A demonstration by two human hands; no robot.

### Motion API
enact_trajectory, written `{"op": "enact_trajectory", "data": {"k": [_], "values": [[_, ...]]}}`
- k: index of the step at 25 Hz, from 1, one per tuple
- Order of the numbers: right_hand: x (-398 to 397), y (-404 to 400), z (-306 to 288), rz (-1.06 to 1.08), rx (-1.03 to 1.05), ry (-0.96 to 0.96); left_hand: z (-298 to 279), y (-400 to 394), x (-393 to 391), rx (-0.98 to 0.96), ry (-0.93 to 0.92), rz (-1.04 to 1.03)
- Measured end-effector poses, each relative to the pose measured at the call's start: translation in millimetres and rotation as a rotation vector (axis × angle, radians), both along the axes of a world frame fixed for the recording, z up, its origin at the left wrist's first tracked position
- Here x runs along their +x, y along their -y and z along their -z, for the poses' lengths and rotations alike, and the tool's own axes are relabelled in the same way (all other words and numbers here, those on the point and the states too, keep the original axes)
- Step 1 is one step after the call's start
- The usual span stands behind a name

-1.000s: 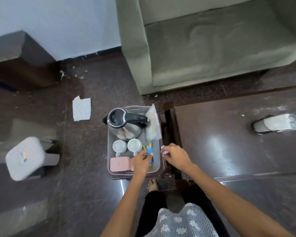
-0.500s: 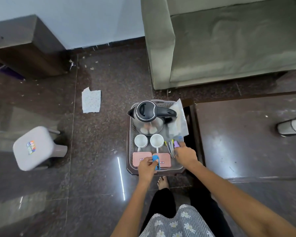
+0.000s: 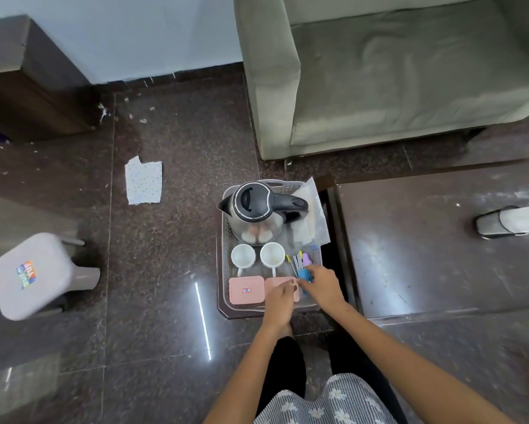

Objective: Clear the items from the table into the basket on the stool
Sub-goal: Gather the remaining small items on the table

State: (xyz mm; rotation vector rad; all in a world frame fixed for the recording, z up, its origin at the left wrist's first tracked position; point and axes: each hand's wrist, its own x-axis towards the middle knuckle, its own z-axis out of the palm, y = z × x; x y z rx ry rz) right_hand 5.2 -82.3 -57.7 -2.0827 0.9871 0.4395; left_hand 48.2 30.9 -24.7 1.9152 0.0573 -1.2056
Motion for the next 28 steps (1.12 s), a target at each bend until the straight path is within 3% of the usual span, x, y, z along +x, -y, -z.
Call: {"op": "enact_trajectory", "data": {"k": [3, 6, 20, 28], "values": [[11, 9, -1, -0.031, -0.109, -0.083, 21, -4, -5, 0.268, 0.341, 0.696], [21, 7, 8, -0.228, -0.175, -0.246, 38, -6, -10, 0.383, 0.443, 0.961], [18, -10, 34, -0.432, -0.405, -0.383, 57, -6, -6, 0.484, 0.411, 1.045], [0, 4, 29, -0.507, -0.404, -0.262, 53, -3, -2, 0.489, 0.471, 1.076]]}}
